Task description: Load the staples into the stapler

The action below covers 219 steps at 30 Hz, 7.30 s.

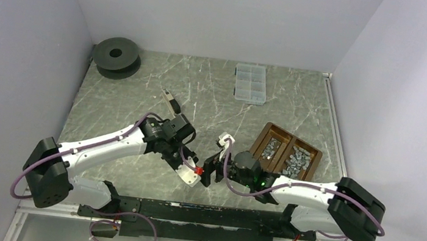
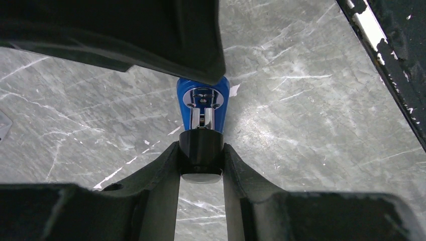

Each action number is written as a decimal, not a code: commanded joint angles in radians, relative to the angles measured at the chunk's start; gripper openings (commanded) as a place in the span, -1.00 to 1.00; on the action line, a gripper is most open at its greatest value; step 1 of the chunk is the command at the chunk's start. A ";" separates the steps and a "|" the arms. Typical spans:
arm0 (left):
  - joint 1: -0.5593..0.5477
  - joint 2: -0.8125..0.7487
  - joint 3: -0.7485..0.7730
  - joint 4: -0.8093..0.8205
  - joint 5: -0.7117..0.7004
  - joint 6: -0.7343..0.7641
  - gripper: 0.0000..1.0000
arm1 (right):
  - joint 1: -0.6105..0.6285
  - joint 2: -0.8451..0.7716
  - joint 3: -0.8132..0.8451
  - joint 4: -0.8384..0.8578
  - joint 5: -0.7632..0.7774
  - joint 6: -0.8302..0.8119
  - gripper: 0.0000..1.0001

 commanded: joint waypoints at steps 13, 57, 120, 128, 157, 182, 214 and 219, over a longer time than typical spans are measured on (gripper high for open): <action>-0.037 -0.066 0.009 0.077 -0.011 -0.039 -1.00 | 0.027 0.268 0.111 0.208 -0.015 0.090 -0.26; 0.762 0.014 0.065 0.021 -0.029 0.072 -1.00 | 0.028 0.511 -0.014 0.314 -0.265 0.339 -1.00; 0.998 -0.180 0.032 -0.136 0.313 -0.392 -0.47 | 0.290 0.717 0.897 -1.280 0.824 0.799 -0.05; 1.001 -0.190 0.032 -0.147 0.342 -0.391 -0.45 | 0.292 0.675 0.814 -1.282 0.813 0.831 -0.67; 0.470 -0.590 -0.271 0.112 0.325 0.007 0.79 | 0.083 0.313 0.796 -0.905 0.217 0.555 -1.00; 0.204 -0.402 -0.301 0.312 0.061 0.035 -0.04 | -0.095 0.418 0.734 -0.676 -0.352 0.641 -1.00; 0.585 -0.228 -0.103 -0.114 0.008 0.110 -1.00 | -0.180 0.548 0.268 -0.233 -0.564 0.735 -1.00; 0.642 -0.156 -0.054 -0.147 0.028 0.155 -1.00 | -0.201 0.577 0.237 -0.186 -0.590 0.739 -1.00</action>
